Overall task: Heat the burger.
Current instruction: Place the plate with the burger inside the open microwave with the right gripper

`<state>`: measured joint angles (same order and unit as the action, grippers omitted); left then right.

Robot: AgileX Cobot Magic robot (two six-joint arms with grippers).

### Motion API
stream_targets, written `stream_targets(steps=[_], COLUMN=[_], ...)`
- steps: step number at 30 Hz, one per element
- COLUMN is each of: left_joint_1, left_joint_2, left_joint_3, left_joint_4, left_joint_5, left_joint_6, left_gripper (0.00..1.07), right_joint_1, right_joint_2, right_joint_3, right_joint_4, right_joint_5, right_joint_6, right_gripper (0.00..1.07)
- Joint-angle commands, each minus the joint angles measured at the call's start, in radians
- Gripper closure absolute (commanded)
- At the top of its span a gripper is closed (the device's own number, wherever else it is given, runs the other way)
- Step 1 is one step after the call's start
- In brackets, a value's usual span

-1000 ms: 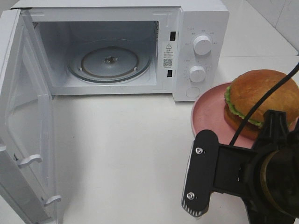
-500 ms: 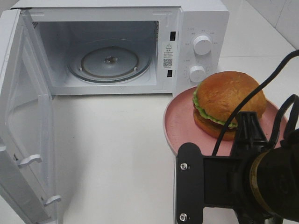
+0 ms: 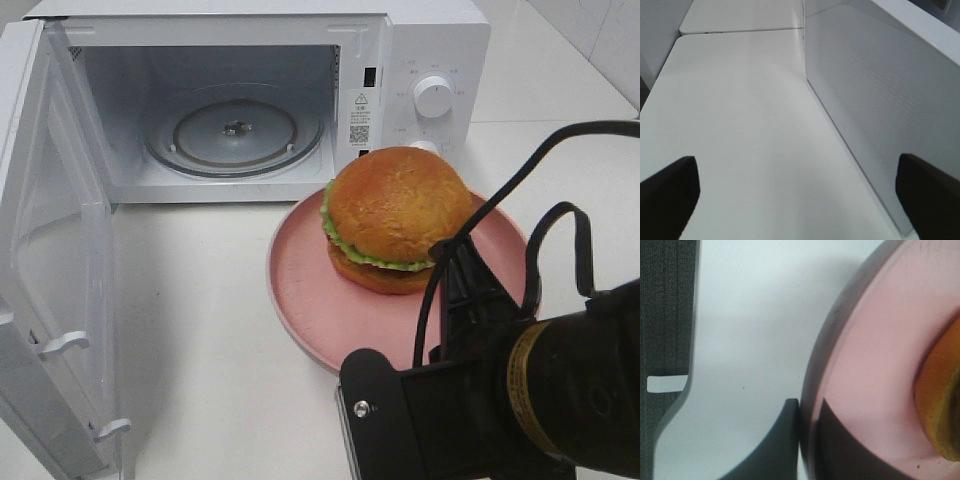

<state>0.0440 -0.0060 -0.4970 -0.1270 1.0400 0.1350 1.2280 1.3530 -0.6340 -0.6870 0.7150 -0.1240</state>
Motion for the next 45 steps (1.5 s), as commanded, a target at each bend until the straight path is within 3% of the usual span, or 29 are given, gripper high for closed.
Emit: stream_targets(steps=[1,14,24,32,38,45], left_joint_1=[-0.006,-0.006,-0.006,-0.006,-0.006,-0.006], left_joint_2=[-0.020,-0.020,-0.020,-0.020,-0.020,-0.020], left_joint_3=[0.002,0.002,0.002,0.002,0.002,0.002], left_joint_4=[-0.006,-0.006,-0.006,-0.006,-0.006,-0.006], left_joint_5=[-0.004,-0.004,-0.004,-0.004,-0.004,-0.004], left_joint_6=[-0.001,-0.001,-0.001,-0.001,-0.001,-0.001], left_gripper=[0.07,0.07,0.07,0.07,0.07,0.07], right_joint_1=[-0.002,-0.184,-0.358,-0.458,-0.494,-0.502], right_joint_2=[-0.010,-0.010,-0.010,-0.010,-0.010,0.026], right_joint_3=[0.000,0.000,-0.005,-0.057,-0.065,-0.072], right_joint_4=[-0.065,-0.051,0.200,0.320,0.420,0.656], right_joint_5=[-0.039,-0.191,-0.268,-0.273,-0.302,-0.349], right_joint_6=[-0.044,-0.283,-0.686,-0.900,-1.053,-1.313], right_gripper=[1.07,1.07,1.07,1.07,1.07,1.07])
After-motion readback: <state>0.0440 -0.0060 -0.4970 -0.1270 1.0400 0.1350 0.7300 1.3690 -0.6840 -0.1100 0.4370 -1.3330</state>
